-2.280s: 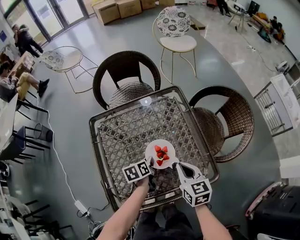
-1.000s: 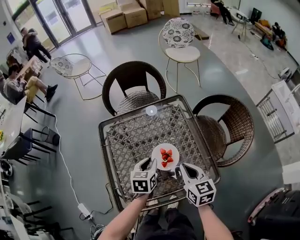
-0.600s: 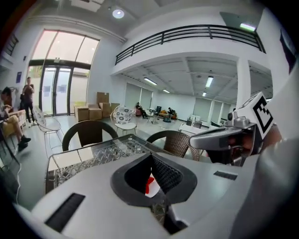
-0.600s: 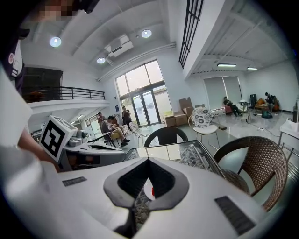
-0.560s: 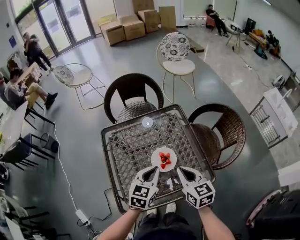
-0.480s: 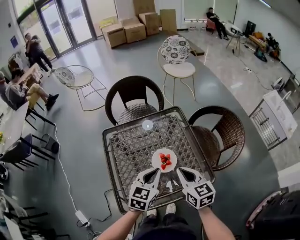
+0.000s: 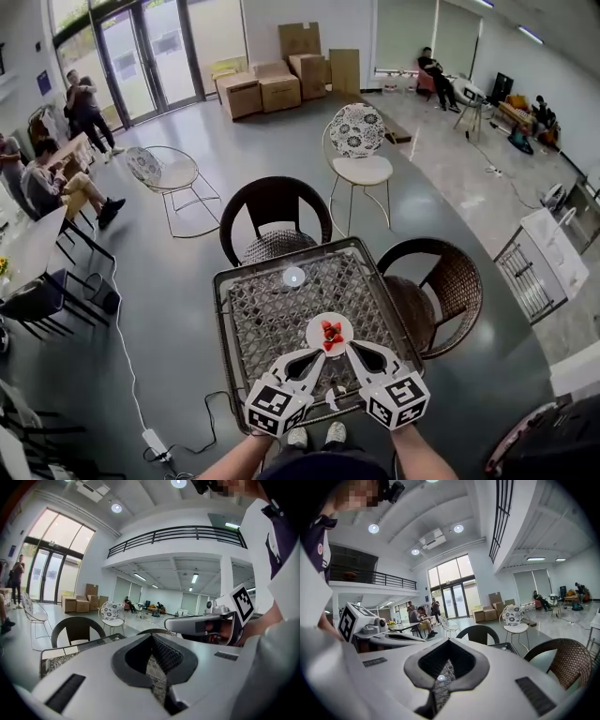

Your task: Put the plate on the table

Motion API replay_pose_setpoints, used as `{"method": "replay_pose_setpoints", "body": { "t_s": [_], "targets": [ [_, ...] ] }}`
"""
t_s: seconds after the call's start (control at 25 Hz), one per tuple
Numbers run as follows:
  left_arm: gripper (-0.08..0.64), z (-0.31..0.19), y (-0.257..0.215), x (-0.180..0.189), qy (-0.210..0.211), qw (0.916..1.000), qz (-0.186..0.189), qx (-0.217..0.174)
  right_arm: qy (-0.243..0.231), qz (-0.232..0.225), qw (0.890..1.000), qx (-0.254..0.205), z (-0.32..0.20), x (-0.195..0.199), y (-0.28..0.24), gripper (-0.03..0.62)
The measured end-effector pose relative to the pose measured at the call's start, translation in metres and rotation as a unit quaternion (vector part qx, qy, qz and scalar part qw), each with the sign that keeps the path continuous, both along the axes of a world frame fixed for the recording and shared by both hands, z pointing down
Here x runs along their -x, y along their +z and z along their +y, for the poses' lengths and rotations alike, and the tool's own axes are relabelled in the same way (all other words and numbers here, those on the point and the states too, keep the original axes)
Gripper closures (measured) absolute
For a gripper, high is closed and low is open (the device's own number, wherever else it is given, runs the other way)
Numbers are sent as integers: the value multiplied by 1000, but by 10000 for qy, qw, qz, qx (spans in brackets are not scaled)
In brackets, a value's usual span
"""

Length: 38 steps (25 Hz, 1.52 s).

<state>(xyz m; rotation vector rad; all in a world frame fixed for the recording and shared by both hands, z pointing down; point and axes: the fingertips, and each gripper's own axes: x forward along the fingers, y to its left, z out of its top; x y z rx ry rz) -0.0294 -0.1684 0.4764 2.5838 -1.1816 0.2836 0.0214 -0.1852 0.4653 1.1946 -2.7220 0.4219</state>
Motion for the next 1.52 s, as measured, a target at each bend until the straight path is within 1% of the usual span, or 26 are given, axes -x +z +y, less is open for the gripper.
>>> {"method": "replay_pose_setpoints", "body": {
  "t_s": [0.12, 0.4, 0.92, 1.52],
  "targets": [
    [552, 1, -9, 1, 23, 10000, 66, -33, -14, -31, 10000, -66, 3, 3, -6, 588],
    [552, 6, -17, 4, 71, 9999, 92, -89, 9, -88, 9998, -156, 10, 6, -12, 588],
    [552, 11, -23, -3, 139, 9996, 231, -42, 52, -142, 9997, -188, 13, 3, -17, 588],
    [552, 16, -24, -10, 220, 9993, 296, 30, 44, -211, 9995, -232, 16, 3, -24, 588]
  ]
}}
